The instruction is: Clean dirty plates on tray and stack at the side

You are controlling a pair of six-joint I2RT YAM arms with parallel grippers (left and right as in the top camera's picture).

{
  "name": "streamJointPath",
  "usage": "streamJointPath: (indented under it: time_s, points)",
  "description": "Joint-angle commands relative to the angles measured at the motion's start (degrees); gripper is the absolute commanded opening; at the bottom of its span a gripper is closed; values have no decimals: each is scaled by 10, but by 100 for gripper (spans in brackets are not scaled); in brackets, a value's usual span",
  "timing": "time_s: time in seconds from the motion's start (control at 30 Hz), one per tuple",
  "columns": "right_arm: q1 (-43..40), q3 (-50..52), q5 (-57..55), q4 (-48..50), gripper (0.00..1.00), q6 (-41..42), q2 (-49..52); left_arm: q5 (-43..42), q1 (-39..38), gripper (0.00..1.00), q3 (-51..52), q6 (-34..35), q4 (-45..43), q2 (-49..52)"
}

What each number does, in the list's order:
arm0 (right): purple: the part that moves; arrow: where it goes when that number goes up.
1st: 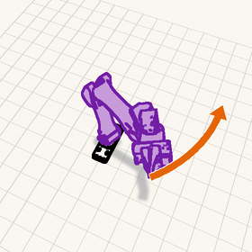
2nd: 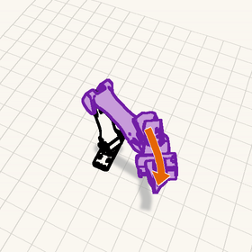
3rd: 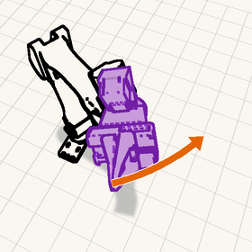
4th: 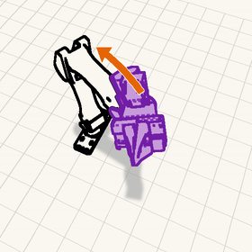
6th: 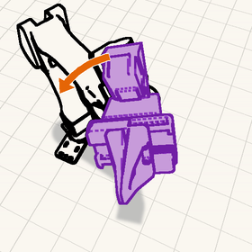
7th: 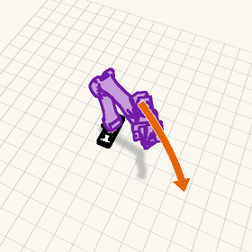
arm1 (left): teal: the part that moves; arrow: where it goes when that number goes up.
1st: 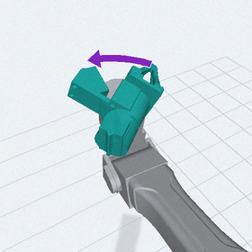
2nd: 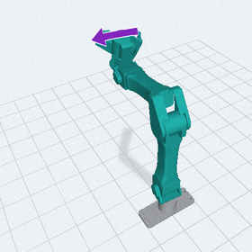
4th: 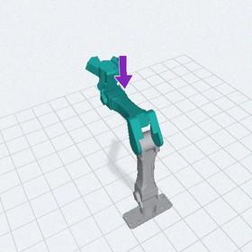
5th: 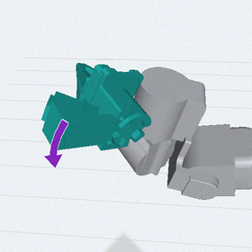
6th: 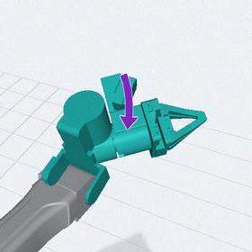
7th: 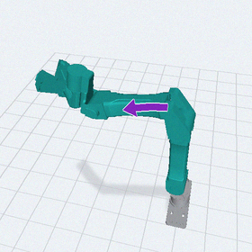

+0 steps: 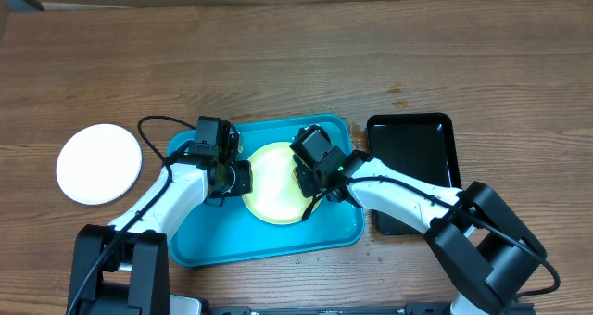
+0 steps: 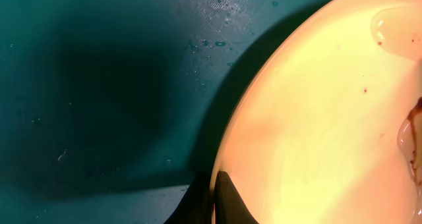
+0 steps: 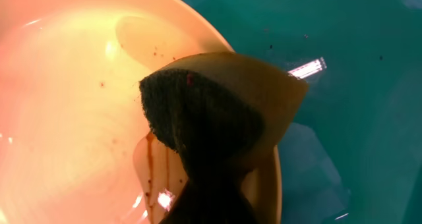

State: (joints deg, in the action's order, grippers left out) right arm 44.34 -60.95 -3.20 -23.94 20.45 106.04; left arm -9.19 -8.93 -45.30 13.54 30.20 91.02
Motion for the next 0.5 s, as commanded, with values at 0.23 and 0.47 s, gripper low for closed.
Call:
streamJointPath:
  time_s: [0.23,0.47]
  points:
    - [30,46,35,16,4,122,8,2,-1,4,4,8,-2,3]
    - [45,47,33,17,4,194,8,2,-1,4,4,8,-2,3]
